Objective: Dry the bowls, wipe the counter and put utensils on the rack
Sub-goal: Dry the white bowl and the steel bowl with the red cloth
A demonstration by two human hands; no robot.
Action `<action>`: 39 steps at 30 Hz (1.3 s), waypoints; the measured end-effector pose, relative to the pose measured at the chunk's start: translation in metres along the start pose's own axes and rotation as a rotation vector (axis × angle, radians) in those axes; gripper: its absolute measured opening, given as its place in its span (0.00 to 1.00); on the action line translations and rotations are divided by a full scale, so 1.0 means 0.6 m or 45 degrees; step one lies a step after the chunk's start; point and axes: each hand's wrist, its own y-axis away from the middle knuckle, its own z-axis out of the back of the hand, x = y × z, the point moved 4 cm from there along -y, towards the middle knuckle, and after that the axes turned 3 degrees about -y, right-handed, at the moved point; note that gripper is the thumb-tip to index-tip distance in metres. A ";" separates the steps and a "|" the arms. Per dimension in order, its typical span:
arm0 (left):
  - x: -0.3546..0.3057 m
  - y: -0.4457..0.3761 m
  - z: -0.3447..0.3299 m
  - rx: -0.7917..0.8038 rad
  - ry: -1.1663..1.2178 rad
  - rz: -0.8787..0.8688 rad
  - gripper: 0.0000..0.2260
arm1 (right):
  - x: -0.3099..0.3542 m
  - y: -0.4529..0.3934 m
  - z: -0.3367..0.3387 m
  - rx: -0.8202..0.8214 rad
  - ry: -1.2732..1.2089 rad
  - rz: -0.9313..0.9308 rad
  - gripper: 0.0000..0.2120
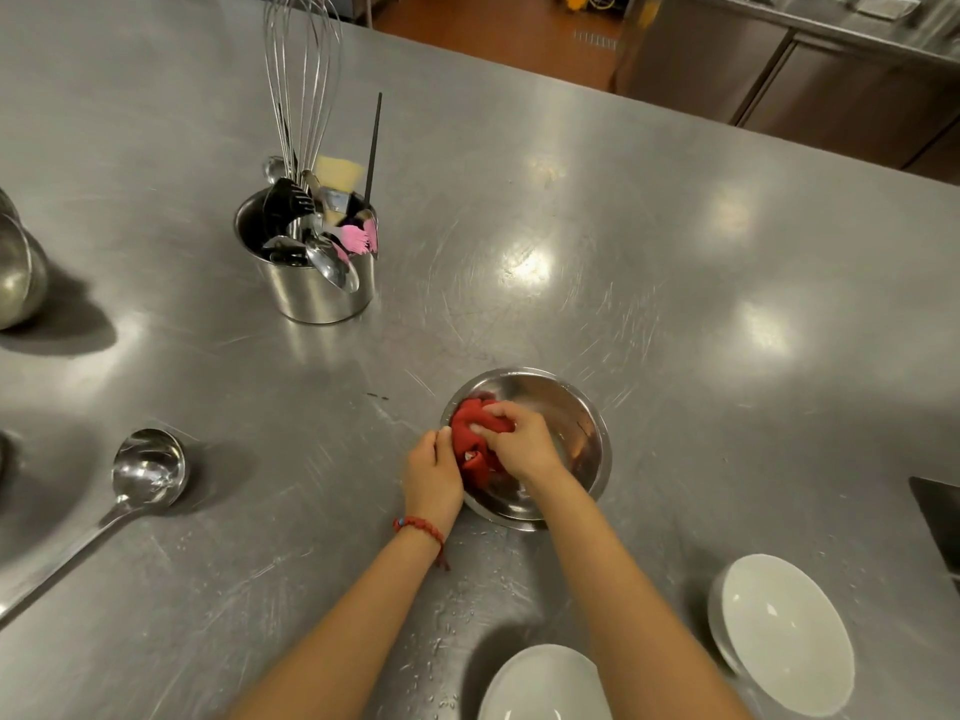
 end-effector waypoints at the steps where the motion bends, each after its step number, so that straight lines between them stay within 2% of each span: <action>1: -0.003 0.001 -0.001 -0.007 0.001 -0.001 0.16 | 0.000 0.000 -0.002 -0.065 -0.024 0.019 0.13; 3: -0.009 0.004 -0.003 -0.014 0.002 -0.009 0.17 | 0.000 0.000 -0.009 -0.269 -0.186 0.027 0.12; 7: -0.013 0.037 -0.008 -0.059 -0.020 -0.038 0.18 | 0.001 -0.005 -0.006 -0.672 -0.661 -0.129 0.09; 10: -0.009 0.062 -0.012 -0.072 -0.011 -0.016 0.18 | 0.003 0.000 0.013 -0.850 -0.865 -0.136 0.08; 13: -0.002 0.064 -0.007 0.033 0.011 0.021 0.17 | -0.005 0.001 0.024 -0.771 -0.728 -0.149 0.08; 16: -0.001 0.029 0.012 0.092 -0.045 0.061 0.18 | -0.019 0.001 0.031 -0.552 -0.454 -0.186 0.08; 21: -0.038 -0.048 0.010 0.123 -0.188 0.032 0.20 | -0.028 0.007 0.035 -0.164 -0.034 0.113 0.10; 24: -0.048 -0.063 -0.006 0.215 -0.244 -0.056 0.21 | -0.031 0.014 0.032 0.097 0.061 0.234 0.13; 26: -0.046 -0.060 -0.013 0.259 -0.271 -0.129 0.20 | -0.033 0.019 0.028 0.174 0.076 0.250 0.13; 28: -0.041 -0.053 -0.015 0.244 -0.284 -0.163 0.20 | -0.034 0.020 0.019 0.118 0.031 0.201 0.13; 30: -0.037 -0.043 -0.014 0.213 -0.243 -0.140 0.20 | -0.033 0.020 0.011 -0.089 -0.083 0.098 0.12; 34: -0.025 -0.013 -0.017 0.199 -0.101 -0.023 0.19 | -0.035 0.018 0.008 -0.592 -0.779 -0.222 0.12; 35: -0.024 -0.008 -0.018 0.194 -0.090 -0.015 0.19 | -0.034 0.018 0.008 -0.679 -0.851 -0.246 0.12; 37: -0.023 -0.004 -0.019 0.189 -0.084 -0.012 0.18 | -0.030 0.020 0.005 -0.739 -0.718 -0.253 0.14; 39: -0.025 -0.007 -0.017 0.185 -0.066 0.003 0.17 | -0.028 0.022 -0.001 -0.603 -0.567 -0.272 0.14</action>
